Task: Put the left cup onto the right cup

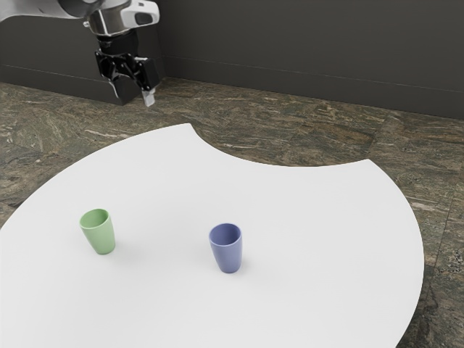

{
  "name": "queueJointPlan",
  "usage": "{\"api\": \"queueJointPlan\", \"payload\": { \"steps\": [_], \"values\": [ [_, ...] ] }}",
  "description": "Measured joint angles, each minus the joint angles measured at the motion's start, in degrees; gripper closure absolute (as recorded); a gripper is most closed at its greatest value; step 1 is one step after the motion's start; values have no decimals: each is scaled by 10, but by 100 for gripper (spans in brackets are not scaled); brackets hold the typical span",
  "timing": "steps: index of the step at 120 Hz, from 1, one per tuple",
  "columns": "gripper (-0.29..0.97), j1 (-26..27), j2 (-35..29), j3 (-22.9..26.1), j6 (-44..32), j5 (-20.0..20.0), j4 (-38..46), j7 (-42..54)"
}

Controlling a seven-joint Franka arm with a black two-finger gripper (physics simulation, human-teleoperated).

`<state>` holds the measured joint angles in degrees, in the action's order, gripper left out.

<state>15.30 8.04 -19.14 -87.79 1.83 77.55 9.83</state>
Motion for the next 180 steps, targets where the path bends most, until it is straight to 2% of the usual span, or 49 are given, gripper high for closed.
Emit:
{"api": "queueJointPlan", "payload": {
  "steps": [65,100,155,180],
  "values": [
    [2,3,16,-8,-25,0,40,19],
    [2,-10,9,-21,-106,0,163,31],
    [2,-62,20,-21,-234,20,275,41],
    [2,-62,-30,-21,-285,30,374,41]
  ]
}}
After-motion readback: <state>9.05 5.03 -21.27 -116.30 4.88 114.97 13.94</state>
